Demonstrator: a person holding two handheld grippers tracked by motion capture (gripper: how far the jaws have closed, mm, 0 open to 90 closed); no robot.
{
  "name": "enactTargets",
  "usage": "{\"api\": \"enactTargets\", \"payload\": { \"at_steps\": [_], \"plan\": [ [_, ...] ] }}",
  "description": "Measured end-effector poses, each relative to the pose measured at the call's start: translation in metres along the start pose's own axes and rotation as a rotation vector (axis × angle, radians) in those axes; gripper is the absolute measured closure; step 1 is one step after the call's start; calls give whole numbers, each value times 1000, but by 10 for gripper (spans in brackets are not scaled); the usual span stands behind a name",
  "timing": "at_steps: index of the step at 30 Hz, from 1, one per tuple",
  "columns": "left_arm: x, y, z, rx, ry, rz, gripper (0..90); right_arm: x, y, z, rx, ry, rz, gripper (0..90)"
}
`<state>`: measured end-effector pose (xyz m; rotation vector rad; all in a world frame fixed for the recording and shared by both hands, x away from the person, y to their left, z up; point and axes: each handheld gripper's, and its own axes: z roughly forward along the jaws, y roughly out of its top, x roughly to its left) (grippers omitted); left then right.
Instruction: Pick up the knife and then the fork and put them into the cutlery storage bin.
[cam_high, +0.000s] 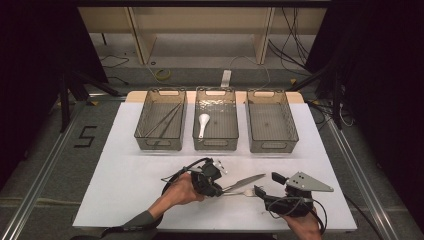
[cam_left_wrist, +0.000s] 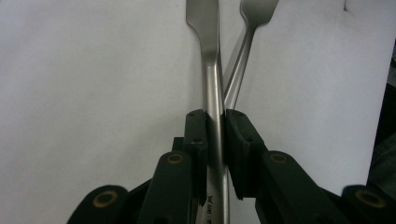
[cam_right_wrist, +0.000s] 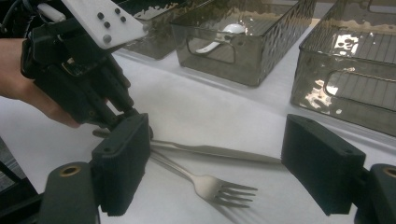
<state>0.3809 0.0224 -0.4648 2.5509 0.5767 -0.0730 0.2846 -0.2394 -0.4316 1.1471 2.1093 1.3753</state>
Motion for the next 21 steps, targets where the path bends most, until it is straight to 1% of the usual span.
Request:
{"api": "enactTargets", "payload": {
  "at_steps": [2, 4, 6, 10, 12, 13, 14, 15, 18, 21],
  "plan": [
    [1, 0, -1, 8, 13, 4, 788, 0, 0, 0, 2, 0, 1, 247],
    [1, 0, -2, 18, 21, -4, 788, 0, 0, 0, 2, 1, 0, 247],
    [2, 0, -3, 30, 31, -2, 789, 0, 0, 0, 2, 2, 0, 247],
    [6, -1, -4, 45, 47, -25, 789, 0, 0, 0, 3, 1, 2, 248],
    [8, -2, -3, 65, 80, -28, 789, 0, 0, 0, 3, 0, 3, 247],
    [10, -3, -2, 63, 77, -41, 789, 0, 0, 0, 4, 0, 3, 247],
    [11, -4, -3, 61, 65, -53, 789, 0, 0, 0, 4, 0, 2, 248],
    [12, -4, -3, 63, 59, -55, 789, 0, 0, 1, 4, 0, 3, 248],
    [11, -2, -2, 76, 64, -54, 789, 0, 0, 1, 5, 0, 3, 248],
    [10, 0, -2, 87, 77, -43, 790, 0, 0, 1, 5, -1, 3, 248]
  ]
}}
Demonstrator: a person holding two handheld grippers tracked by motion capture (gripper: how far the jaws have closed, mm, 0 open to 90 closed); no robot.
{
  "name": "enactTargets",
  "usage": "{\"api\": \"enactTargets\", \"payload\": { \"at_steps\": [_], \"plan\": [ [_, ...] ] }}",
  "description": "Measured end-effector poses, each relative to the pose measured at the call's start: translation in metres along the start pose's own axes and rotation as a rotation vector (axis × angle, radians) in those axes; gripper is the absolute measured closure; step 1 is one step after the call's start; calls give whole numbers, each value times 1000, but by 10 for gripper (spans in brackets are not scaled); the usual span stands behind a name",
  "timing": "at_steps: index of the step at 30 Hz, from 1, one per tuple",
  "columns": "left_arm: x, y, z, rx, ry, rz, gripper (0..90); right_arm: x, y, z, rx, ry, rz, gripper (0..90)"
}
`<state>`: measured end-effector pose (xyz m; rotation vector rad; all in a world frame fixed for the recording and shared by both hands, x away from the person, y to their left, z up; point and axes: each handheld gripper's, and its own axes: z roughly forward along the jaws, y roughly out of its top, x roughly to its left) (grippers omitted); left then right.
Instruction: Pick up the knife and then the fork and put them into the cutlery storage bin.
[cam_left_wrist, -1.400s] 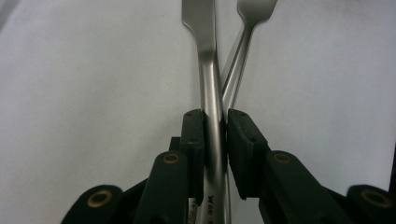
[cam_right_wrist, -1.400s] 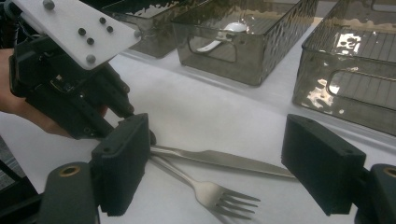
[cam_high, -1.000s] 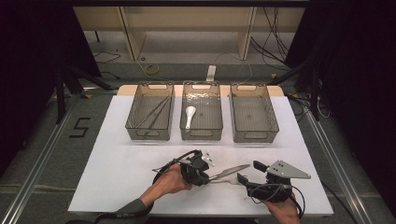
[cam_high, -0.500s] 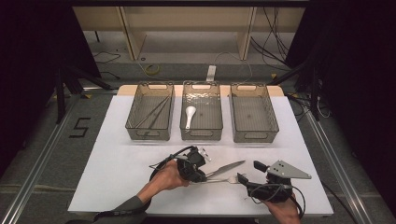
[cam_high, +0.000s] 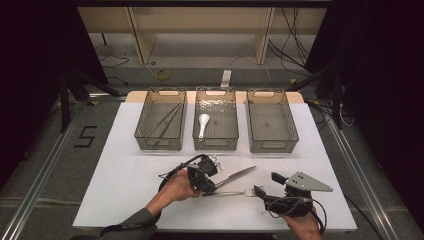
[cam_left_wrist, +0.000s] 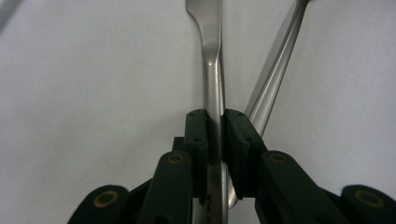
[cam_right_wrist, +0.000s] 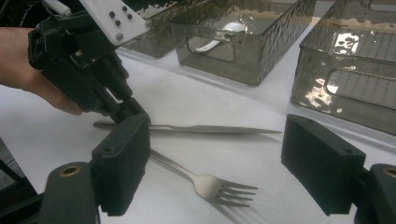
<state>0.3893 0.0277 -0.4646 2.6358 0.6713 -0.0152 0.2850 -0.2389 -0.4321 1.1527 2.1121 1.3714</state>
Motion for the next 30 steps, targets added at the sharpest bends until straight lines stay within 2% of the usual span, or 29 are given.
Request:
{"api": "enactTargets", "payload": {
  "at_steps": [4, 13, 15, 16, 18, 23, 24, 25, 27, 30],
  "plan": [
    [2, -1, -1, -8, -10, 1, 793, 0, 0, 0, 0, 0, 0, 248],
    [9, -5, -4, -47, -52, -36, 799, 0, 0, 0, 2, 1, -1, 249],
    [10, -5, -8, -59, -39, -37, 803, 1, 1, 0, -1, 1, 1, 249],
    [11, -5, -12, -79, -12, -42, 832, 1, 1, 0, -2, 2, 0, 249],
    [17, -6, -16, -77, -60, -63, 835, 1, 1, 1, 0, 3, -3, 250],
    [15, -8, -12, -72, -38, -57, 835, 2, 1, 2, 3, 6, -7, 250],
    [15, -8, -13, -65, -32, -42, 835, 2, 1, 2, 2, 6, -6, 250],
    [13, -7, -14, -80, -25, -45, 835, 2, 1, 2, 1, 7, -8, 250],
    [13, -6, -16, -84, -38, -47, 836, 2, 1, 2, 2, 6, -4, 251],
    [14, -7, -19, -92, -32, -47, 836, 3, 2, 3, 2, 9, -11, 251]
  ]
}}
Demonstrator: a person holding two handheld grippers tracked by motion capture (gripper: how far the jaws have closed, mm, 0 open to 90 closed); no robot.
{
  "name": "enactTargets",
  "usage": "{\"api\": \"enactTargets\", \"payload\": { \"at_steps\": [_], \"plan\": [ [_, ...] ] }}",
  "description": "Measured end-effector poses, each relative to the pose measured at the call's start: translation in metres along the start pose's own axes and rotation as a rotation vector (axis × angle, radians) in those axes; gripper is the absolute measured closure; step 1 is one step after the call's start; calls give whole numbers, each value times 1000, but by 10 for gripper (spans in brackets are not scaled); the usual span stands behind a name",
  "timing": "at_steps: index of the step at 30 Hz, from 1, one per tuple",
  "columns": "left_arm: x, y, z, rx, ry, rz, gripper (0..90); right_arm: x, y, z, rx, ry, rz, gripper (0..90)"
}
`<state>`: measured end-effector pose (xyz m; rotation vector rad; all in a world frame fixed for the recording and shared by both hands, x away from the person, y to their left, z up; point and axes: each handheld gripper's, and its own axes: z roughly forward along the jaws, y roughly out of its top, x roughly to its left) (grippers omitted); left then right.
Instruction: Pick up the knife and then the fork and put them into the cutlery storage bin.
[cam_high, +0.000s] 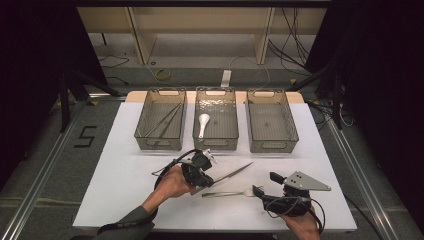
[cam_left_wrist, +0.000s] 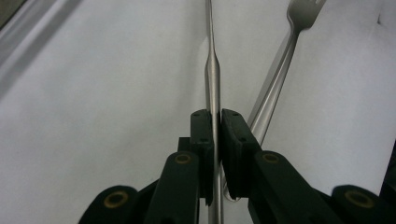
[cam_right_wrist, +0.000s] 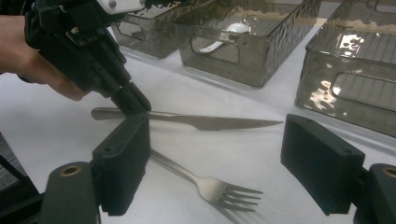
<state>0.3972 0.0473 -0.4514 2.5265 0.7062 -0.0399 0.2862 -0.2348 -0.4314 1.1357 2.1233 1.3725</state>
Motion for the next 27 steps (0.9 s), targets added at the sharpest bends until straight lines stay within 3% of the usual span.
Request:
{"api": "enactTargets", "payload": {
  "at_steps": [6, 13, 17, 27],
  "plan": [
    [-4, 2, -10, -29, -5, 6, 836, 2, 4, 5, 4, 10, -17, 251],
    [-7, 4, -26, -56, -13, 8, 836, 9, 9, 13, 16, 35, -73, 251],
    [-15, 8, -34, -61, -33, 35, 836, 14, 14, 17, 22, 60, -110, 251],
    [-34, 11, -42, -62, -76, 85, 836, 34, 27, 40, 131, 116, -317, 279]
  ]
}}
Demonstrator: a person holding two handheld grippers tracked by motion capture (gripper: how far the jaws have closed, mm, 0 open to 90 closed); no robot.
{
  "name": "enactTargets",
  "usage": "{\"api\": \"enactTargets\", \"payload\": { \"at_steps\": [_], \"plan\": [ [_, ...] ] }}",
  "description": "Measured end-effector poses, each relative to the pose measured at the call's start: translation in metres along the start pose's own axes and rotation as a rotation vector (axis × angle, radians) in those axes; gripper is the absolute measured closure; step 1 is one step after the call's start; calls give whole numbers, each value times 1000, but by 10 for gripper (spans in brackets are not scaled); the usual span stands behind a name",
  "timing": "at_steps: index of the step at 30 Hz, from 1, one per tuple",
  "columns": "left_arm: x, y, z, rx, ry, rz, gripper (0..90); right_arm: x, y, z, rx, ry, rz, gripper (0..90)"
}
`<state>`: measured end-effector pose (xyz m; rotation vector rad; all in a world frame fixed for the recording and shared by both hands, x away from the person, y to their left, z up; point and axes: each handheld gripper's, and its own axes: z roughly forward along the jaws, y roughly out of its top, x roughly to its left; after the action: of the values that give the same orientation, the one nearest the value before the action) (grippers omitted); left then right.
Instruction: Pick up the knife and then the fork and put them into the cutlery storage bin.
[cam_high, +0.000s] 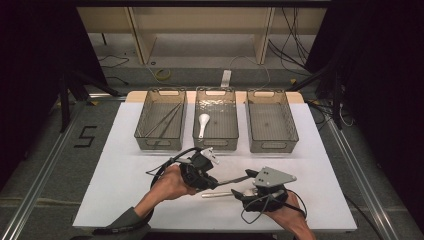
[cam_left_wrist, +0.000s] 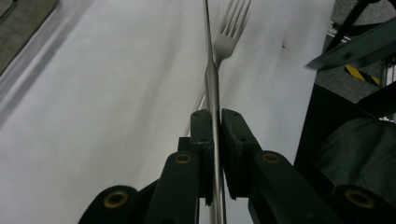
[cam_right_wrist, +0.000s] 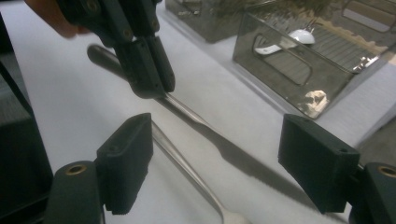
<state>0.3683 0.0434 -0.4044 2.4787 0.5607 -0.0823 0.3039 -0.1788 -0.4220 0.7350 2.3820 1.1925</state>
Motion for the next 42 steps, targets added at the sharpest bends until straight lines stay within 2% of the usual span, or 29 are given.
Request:
{"api": "enactTargets", "payload": {
  "at_steps": [6, 13, 24, 27, 31, 34, 35, 37, 42],
  "plan": [
    [-4, 0, -2, 8, -26, 6, 835, 4, 7, 17, 90, 24, -100, 327],
    [-9, 1, -6, 6, -56, 17, 835, 11, 12, 25, 136, 39, -197, 424],
    [-14, 3, -2, 23, -79, 28, 835, 17, 9, 30, 180, 68, -241, 579],
    [-15, 3, -2, 23, -85, 31, 834, 19, 9, 30, 189, 69, -274, 610],
    [-16, 4, 1, 21, -100, 11, 834, 24, 8, 33, 198, 61, -325, 684],
    [-16, 3, 2, 26, -110, 19, 833, 27, 7, 34, 204, 63, -359, 722],
    [-16, 3, 2, 30, -106, 40, 832, 28, 7, 33, 208, 62, -361, 732],
    [-15, 4, 1, 33, -105, 49, 831, 29, 6, 34, 213, 69, -376, 753],
    [-10, 4, -4, 14, -128, 68, 814, 32, 4, 36, 207, 82, -415, 817]
  ]
}}
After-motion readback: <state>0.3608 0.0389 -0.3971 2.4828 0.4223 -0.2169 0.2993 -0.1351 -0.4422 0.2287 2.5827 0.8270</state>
